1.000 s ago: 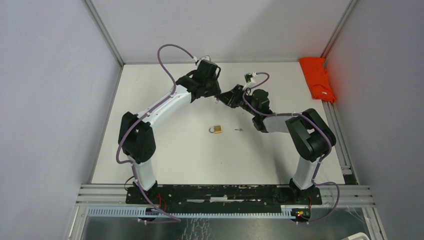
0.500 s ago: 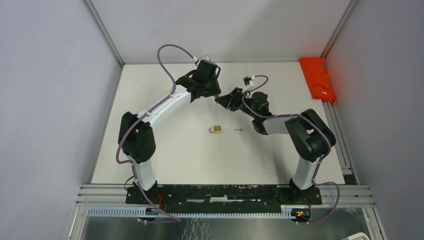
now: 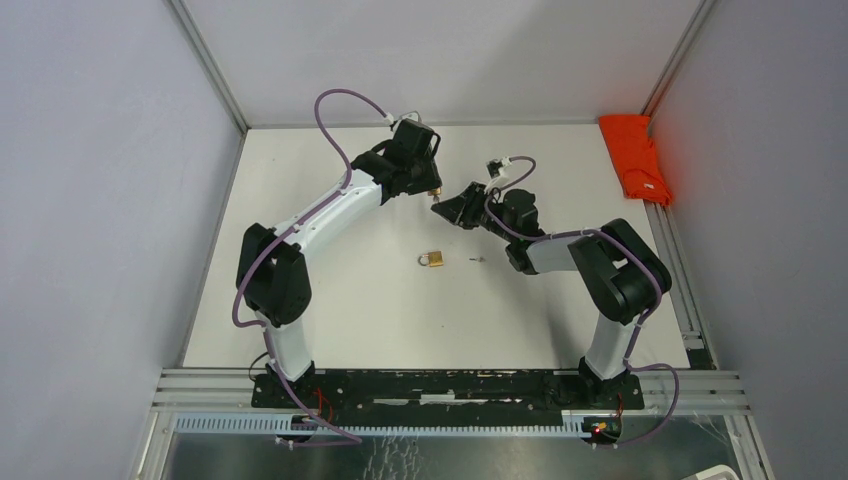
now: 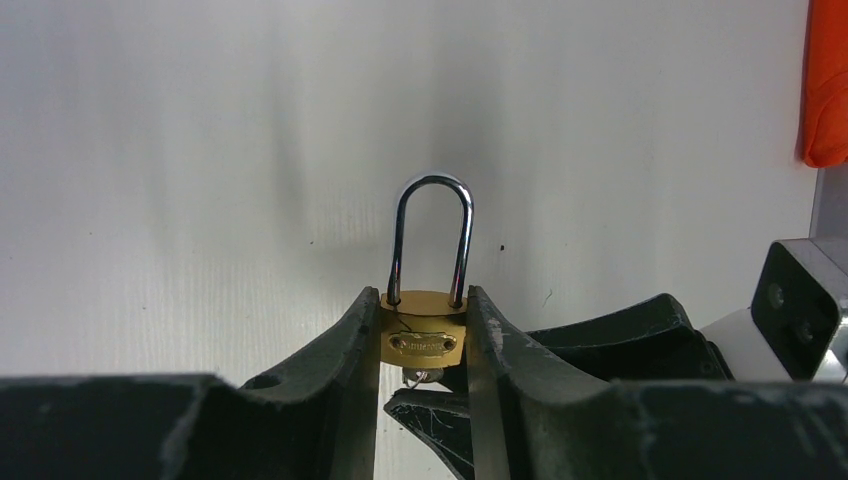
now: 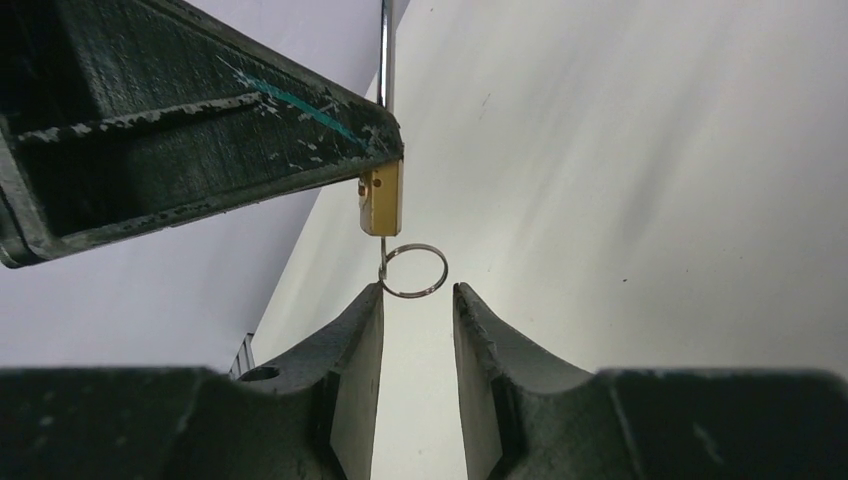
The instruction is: Unlock with the key
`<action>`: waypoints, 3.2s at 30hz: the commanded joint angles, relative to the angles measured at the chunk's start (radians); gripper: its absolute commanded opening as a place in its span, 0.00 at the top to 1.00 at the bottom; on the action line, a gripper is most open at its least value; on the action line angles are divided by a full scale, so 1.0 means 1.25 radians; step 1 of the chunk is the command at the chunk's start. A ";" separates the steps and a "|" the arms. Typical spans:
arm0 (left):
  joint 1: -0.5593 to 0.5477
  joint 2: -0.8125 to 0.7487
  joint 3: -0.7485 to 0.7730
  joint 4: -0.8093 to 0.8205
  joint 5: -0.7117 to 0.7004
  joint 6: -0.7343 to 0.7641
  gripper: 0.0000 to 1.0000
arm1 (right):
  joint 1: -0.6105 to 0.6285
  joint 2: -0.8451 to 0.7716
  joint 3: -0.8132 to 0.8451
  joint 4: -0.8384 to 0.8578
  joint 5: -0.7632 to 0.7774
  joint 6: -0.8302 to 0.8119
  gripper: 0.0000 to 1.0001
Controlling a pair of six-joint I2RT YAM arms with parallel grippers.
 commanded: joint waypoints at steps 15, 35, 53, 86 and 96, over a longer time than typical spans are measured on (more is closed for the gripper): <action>0.005 -0.018 0.006 0.024 0.009 0.000 0.98 | 0.001 -0.047 0.060 -0.016 -0.009 -0.050 0.73; 0.005 -0.024 0.004 0.024 0.008 0.001 0.98 | 0.002 -0.014 0.067 -0.029 -0.008 -0.054 0.86; 0.007 -0.079 -0.074 0.111 0.029 -0.001 0.98 | -0.030 0.132 0.024 0.538 -0.071 0.401 1.00; 0.010 -0.137 -0.137 0.186 0.010 -0.010 0.98 | -0.100 0.183 0.010 0.744 -0.109 0.619 0.62; 0.012 0.043 0.018 0.155 0.026 -0.026 0.98 | -0.225 0.091 -0.106 0.723 -0.156 0.589 0.54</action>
